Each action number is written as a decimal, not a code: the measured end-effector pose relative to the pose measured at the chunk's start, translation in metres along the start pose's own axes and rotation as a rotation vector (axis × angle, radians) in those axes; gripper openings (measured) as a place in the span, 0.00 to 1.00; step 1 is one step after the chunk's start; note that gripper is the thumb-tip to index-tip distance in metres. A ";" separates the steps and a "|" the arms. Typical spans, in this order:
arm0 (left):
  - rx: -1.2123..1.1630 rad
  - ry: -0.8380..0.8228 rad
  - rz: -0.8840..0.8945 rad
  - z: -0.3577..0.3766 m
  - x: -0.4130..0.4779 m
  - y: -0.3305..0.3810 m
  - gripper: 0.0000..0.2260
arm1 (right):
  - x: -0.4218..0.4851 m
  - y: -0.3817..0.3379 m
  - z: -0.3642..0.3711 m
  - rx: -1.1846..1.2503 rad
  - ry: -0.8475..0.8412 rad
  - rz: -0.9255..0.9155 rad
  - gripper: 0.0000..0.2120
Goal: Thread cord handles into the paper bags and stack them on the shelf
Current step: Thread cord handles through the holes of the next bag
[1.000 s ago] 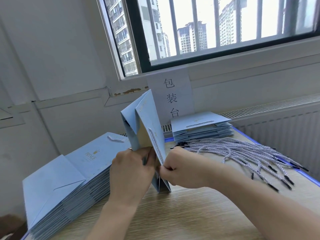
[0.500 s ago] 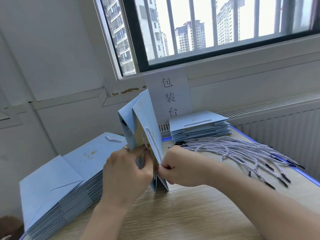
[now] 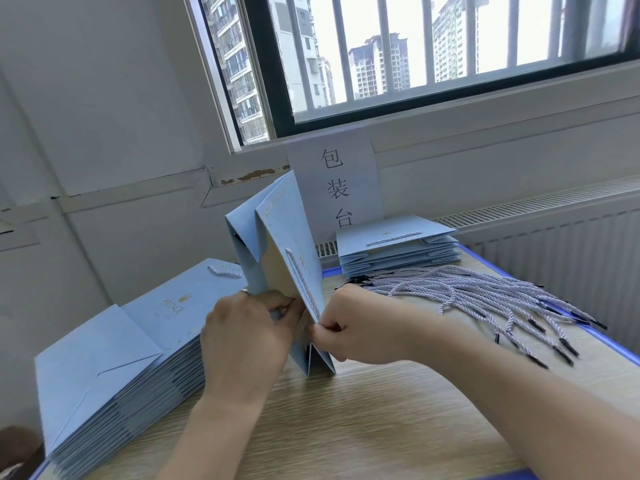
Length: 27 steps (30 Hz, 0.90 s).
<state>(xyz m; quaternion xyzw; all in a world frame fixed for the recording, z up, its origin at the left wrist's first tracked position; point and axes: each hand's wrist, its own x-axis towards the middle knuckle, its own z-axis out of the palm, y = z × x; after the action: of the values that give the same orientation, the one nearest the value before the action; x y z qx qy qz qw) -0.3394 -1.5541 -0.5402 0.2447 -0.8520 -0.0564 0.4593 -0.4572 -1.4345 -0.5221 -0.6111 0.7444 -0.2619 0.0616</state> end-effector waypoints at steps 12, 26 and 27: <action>0.094 -0.136 0.049 -0.002 -0.001 0.008 0.03 | 0.003 0.006 0.001 0.002 0.001 -0.021 0.23; -0.275 0.467 0.231 -0.024 0.004 0.007 0.12 | 0.004 0.008 0.001 -0.042 -0.013 -0.059 0.23; -0.337 0.460 0.152 -0.028 0.007 0.011 0.14 | 0.004 0.007 0.002 -0.052 -0.007 -0.069 0.23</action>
<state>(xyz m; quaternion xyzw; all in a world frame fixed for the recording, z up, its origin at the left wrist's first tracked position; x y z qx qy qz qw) -0.3236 -1.5438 -0.5156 0.1069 -0.7200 -0.1057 0.6775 -0.4639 -1.4379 -0.5261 -0.6386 0.7294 -0.2422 0.0390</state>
